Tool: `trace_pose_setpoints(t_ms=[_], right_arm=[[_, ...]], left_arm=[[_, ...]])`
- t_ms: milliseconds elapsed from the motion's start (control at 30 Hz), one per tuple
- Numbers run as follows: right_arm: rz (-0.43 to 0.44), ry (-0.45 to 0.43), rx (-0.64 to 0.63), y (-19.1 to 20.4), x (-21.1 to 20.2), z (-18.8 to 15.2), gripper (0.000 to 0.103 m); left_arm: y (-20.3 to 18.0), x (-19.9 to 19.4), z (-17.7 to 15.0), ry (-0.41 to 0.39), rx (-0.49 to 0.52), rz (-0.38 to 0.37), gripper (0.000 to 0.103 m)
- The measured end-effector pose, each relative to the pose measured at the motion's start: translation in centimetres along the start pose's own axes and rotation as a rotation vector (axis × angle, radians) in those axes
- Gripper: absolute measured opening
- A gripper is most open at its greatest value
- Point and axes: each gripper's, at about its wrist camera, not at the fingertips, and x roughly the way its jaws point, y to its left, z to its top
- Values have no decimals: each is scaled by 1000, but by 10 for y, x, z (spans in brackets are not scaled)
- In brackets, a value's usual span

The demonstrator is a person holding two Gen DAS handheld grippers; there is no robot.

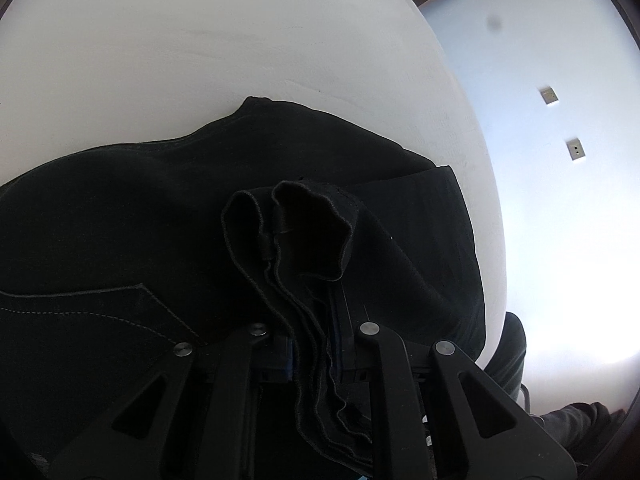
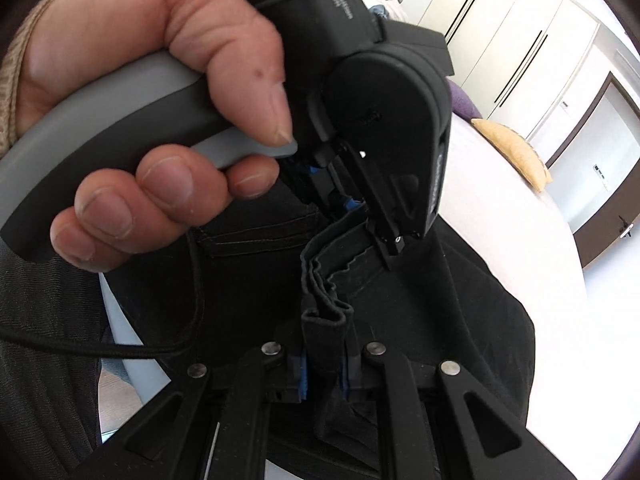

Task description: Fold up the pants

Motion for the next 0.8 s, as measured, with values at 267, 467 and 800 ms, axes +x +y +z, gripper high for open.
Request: trace_pose_setpoints(t_ms=[267,467,800], right_arm=[[25,14,-7,1,5,0,13],[83,42,40,-34,31,-5,16],[479,26,500,-176,-11,-49,53]], left_arm=[[-7,-7,-15,-7,20,23,12],[-12,1,-17,-6,26,25,14],[-9,-70,-16,-186,24,300,61]])
